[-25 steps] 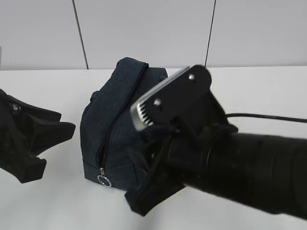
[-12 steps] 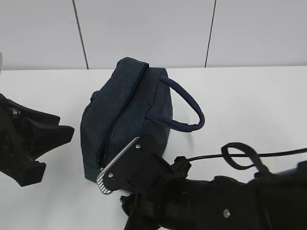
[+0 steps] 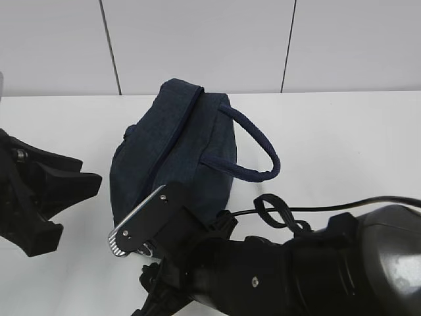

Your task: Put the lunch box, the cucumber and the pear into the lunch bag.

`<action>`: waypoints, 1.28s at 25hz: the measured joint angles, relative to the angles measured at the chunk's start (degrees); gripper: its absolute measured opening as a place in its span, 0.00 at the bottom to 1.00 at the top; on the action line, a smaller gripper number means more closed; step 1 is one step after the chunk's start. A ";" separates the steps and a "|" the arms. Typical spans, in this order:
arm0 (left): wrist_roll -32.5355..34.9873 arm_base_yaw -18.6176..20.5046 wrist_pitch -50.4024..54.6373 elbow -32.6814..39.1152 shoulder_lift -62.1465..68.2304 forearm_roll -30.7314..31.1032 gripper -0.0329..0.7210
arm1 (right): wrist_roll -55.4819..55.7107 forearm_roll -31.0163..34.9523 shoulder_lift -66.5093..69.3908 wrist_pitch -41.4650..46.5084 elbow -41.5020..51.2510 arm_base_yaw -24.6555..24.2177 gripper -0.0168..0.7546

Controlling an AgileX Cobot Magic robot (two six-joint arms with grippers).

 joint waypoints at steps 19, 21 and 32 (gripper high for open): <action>0.00 0.00 0.06 0.05 0.00 0.13 0.36 | 0.95 -2.36 4.75 0.08 -3.51 0.00 0.47; 0.00 0.00 0.06 0.05 0.00 0.13 0.36 | 1.05 -2.36 4.87 -0.15 -3.66 0.00 0.46; -0.06 0.00 0.06 0.05 0.00 0.13 0.36 | 1.27 -2.44 6.93 -0.28 -6.32 0.00 0.30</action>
